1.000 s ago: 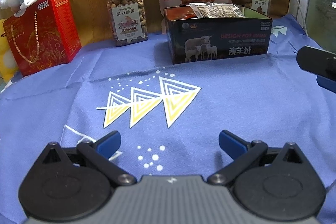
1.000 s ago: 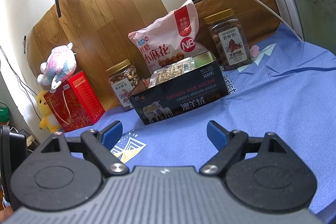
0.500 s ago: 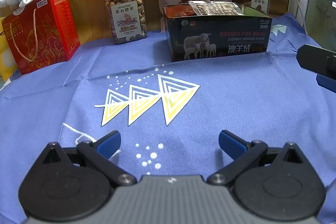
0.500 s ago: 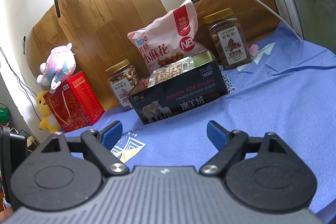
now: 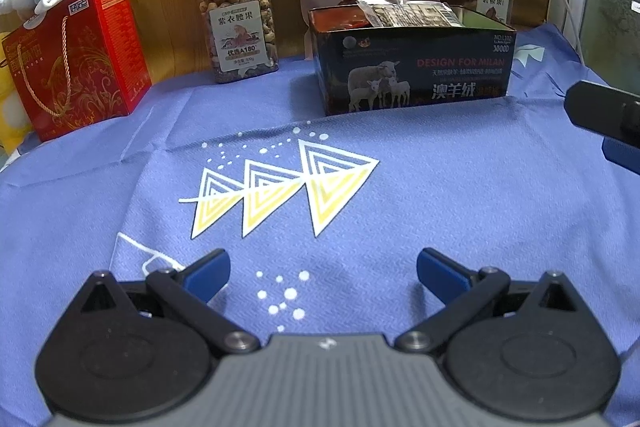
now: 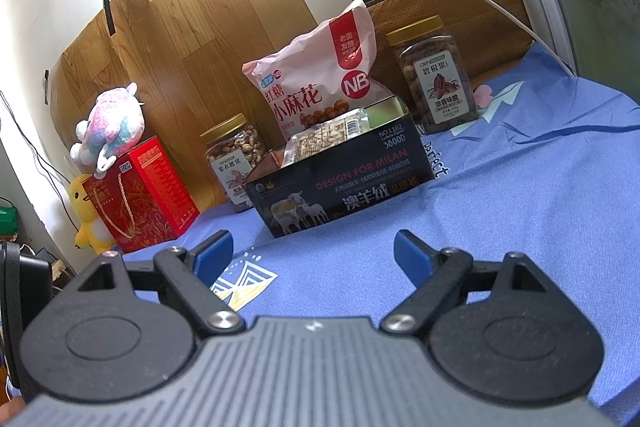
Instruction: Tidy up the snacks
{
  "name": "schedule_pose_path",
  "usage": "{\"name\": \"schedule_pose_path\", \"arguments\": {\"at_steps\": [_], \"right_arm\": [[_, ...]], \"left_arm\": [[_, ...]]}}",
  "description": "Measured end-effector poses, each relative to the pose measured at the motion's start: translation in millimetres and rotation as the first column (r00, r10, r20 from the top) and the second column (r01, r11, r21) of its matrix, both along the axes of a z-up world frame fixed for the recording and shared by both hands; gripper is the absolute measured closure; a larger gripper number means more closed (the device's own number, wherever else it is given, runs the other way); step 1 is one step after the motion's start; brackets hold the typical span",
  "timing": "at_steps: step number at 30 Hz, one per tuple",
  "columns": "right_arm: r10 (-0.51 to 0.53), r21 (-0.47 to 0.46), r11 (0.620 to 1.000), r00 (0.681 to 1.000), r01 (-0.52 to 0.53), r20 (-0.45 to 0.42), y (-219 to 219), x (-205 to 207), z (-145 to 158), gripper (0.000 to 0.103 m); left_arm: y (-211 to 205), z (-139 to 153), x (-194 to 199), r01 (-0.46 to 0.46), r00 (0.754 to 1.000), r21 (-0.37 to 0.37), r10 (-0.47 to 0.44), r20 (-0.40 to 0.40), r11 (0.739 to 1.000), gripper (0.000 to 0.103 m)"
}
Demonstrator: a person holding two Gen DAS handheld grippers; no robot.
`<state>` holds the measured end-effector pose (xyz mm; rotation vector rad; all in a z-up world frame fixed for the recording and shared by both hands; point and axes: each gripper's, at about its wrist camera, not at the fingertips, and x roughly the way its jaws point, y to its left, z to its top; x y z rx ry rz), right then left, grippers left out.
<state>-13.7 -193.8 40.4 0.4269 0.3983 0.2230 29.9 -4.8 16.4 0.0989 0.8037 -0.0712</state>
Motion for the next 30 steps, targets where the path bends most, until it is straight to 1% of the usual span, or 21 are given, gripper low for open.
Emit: {"name": "schedule_pose_path", "arguments": {"at_steps": [30], "right_arm": [[-0.005, 0.003, 1.0, 1.0, 0.005, -0.001, -1.9, -1.2, -1.0, 0.013]], "left_arm": [[-2.0, -2.3, -0.3, 0.002, 1.0, 0.005, -0.002, 0.0, 1.0, 0.0]]}}
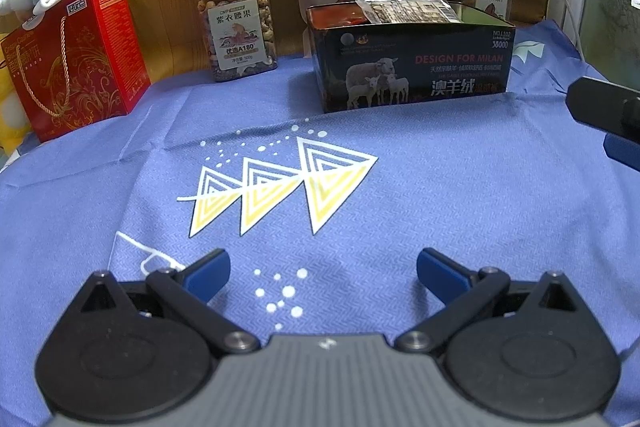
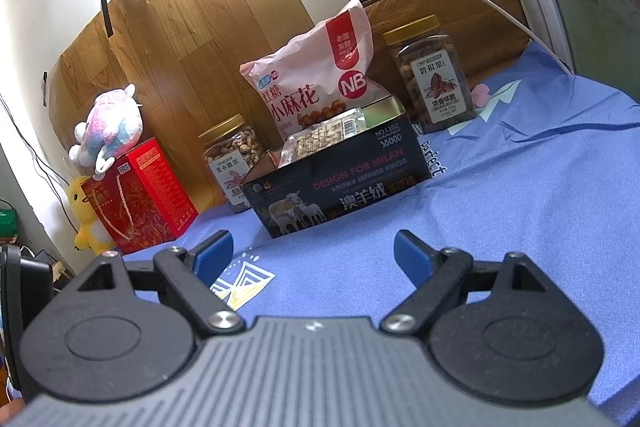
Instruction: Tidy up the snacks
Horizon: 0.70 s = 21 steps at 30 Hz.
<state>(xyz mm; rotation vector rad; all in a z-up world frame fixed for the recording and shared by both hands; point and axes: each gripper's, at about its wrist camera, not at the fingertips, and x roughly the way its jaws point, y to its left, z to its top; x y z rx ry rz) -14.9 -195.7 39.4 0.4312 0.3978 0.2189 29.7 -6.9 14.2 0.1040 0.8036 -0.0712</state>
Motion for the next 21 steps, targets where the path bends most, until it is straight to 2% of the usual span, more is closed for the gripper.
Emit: {"name": "schedule_pose_path", "arguments": {"at_steps": [21], "right_arm": [[-0.003, 0.001, 1.0, 1.0, 0.003, 0.001, -1.3, -0.3, 0.1, 0.013]], "left_arm": [[0.3, -0.8, 1.1, 0.006, 1.0, 0.007, -0.005, -0.001, 1.0, 0.0]]}}
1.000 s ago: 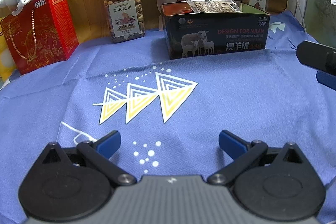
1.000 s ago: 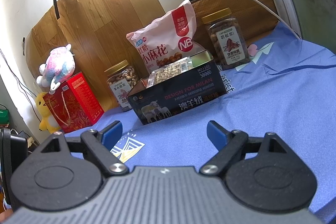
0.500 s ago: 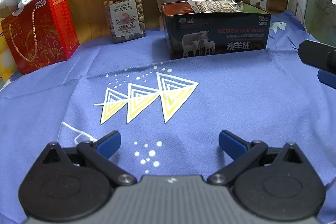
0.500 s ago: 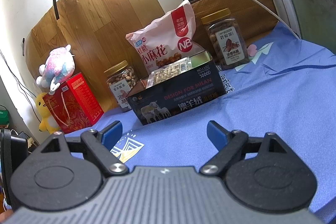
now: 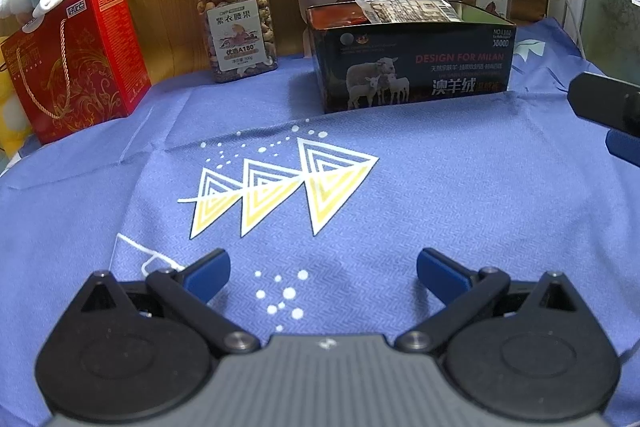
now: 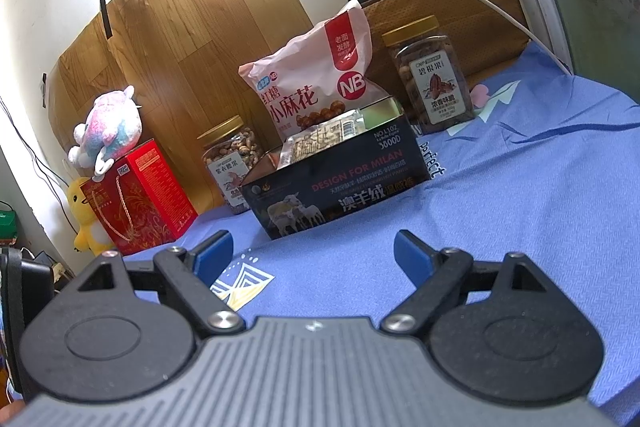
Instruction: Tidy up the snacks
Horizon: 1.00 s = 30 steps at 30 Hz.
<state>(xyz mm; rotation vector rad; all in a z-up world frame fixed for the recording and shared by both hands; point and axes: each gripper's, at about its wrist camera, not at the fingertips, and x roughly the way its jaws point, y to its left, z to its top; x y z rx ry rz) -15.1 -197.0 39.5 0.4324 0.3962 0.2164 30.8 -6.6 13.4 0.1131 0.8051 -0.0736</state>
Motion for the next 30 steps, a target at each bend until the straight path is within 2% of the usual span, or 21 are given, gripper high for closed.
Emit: {"name": "schedule_pose_path", "arguments": {"at_steps": [9, 15, 30], "right_arm": [[-0.003, 0.0, 1.0, 1.0, 0.003, 0.002, -1.1, -0.4, 0.2, 0.013], [-0.028, -0.055, 0.998, 0.998, 0.031, 0.059, 5.3, -8.5, 6.4, 0.013], [-0.048, -0.057, 0.997, 0.996, 0.052, 0.073, 6.3, -10.8, 7.8, 0.013]], "left_arm": [[0.6, 0.5, 1.4, 0.0, 1.0, 0.012, 0.0, 0.007, 1.0, 0.0], [0.3, 8.2, -2.7, -0.018, 0.998, 0.049, 0.015, 0.059, 0.999, 0.0], [-0.6, 20.5, -6.5, -0.035, 0.991, 0.11, 0.02, 0.135, 0.993, 0.0]]}}
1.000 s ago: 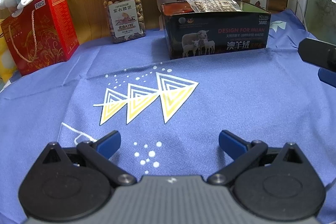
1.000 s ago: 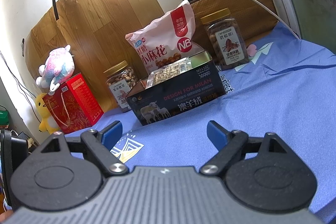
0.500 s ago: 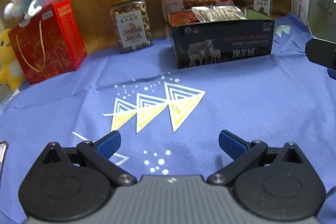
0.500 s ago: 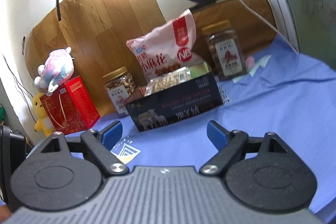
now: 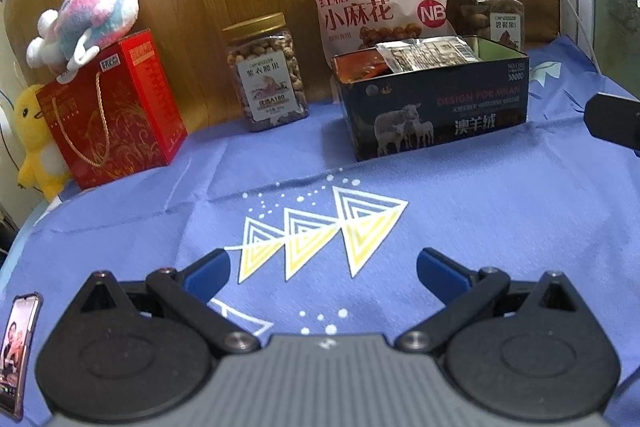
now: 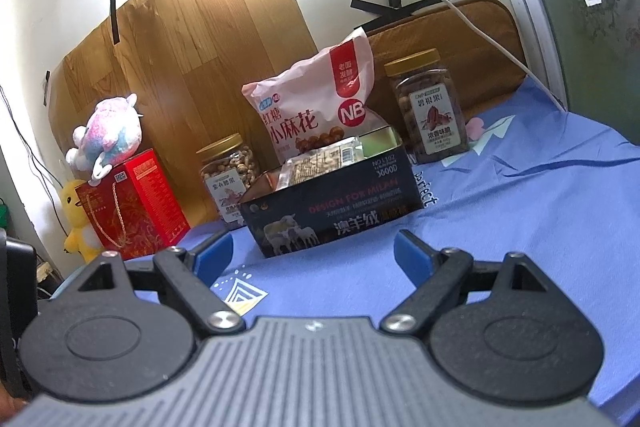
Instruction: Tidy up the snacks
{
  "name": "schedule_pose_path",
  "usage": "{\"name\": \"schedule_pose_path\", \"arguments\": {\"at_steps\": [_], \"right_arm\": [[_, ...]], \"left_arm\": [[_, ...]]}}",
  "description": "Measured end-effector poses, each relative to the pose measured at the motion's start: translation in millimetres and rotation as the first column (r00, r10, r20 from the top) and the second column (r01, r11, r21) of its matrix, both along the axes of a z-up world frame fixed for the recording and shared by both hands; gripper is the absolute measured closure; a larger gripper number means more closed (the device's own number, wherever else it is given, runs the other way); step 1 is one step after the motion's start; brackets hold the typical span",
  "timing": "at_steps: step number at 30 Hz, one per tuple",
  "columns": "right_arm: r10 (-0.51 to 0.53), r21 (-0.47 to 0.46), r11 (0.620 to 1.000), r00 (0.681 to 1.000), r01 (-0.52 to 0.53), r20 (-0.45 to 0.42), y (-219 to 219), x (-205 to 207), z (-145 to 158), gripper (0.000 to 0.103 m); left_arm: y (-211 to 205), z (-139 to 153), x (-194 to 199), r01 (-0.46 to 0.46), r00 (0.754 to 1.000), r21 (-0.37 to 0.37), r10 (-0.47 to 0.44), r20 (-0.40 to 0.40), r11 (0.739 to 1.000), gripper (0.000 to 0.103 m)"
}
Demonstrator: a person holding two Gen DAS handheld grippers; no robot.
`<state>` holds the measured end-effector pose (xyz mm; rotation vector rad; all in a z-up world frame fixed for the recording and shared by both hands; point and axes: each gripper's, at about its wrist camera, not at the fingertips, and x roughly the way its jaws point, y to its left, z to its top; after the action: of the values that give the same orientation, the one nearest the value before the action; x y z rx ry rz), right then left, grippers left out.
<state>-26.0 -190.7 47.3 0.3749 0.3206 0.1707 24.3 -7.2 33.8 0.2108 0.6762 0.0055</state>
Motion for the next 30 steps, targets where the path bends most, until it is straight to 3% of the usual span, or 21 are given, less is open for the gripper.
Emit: {"name": "schedule_pose_path", "arguments": {"at_steps": [30], "right_arm": [[-0.042, 0.014, 0.999, 0.999, 0.042, 0.016, -6.2, -6.8, 3.3, 0.013]], "left_arm": [[-9.8, 16.9, -4.3, -0.016, 0.99, 0.118, -0.001, 0.139, 0.993, 0.0]]}}
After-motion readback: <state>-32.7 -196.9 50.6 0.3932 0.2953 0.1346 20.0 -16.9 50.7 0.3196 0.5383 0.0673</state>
